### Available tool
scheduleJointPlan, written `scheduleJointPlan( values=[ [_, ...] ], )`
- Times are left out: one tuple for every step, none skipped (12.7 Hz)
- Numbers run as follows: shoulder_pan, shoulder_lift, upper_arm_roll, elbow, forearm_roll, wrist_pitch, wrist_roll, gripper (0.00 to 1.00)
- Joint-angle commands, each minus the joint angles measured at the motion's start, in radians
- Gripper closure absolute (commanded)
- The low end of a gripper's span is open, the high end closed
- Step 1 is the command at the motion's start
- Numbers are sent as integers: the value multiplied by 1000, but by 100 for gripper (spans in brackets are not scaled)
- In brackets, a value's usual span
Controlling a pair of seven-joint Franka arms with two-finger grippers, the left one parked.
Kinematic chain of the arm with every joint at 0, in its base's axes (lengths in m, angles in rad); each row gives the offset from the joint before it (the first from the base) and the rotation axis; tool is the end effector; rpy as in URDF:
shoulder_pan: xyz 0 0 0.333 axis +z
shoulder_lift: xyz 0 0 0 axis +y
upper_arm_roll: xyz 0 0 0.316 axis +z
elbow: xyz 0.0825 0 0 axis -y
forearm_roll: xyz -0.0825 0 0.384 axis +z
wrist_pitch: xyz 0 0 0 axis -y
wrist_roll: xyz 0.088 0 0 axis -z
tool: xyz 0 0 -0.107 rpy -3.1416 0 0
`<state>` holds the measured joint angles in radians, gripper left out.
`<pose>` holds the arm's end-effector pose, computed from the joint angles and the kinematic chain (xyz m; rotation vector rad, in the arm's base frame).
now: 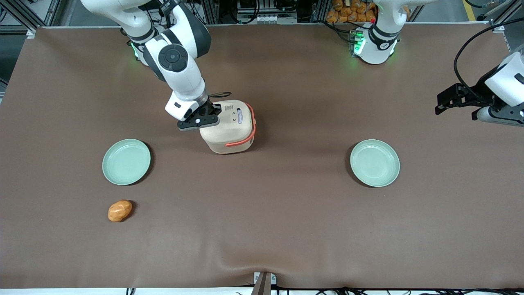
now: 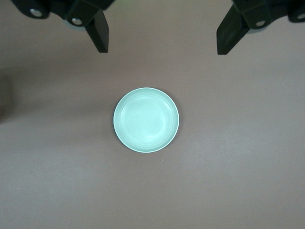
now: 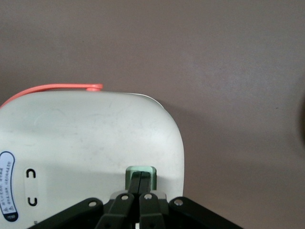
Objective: Press rice cooker button with right arm
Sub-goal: 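Press down on the lid release button with the closed right gripper, then lift the right gripper away as the cooker lid springs open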
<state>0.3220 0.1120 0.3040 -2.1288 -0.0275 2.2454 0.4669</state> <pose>0.4537 0.3247 0.3602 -3.1144 -0.2720 -0.0037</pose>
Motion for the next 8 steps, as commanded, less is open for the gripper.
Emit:
scheduleJointPlan(
  values=[
    [-6,11,3,-25,-22,44,27,100],
    [-9,0,1,30,-11,-31,27,100],
    [-11,-3,0,108,-8,-135,29,100],
    [-18,-8,-3,184,-5,-224,29,100],
    [-27,-12,-8,252,7,-306,26,100],
    [-38,-32,-32,313,44,-388,16,100],
    [-41,-41,-75,375,96,-461,7,100],
    [-43,-49,-126,447,135,-540,-29,100]
  ],
)
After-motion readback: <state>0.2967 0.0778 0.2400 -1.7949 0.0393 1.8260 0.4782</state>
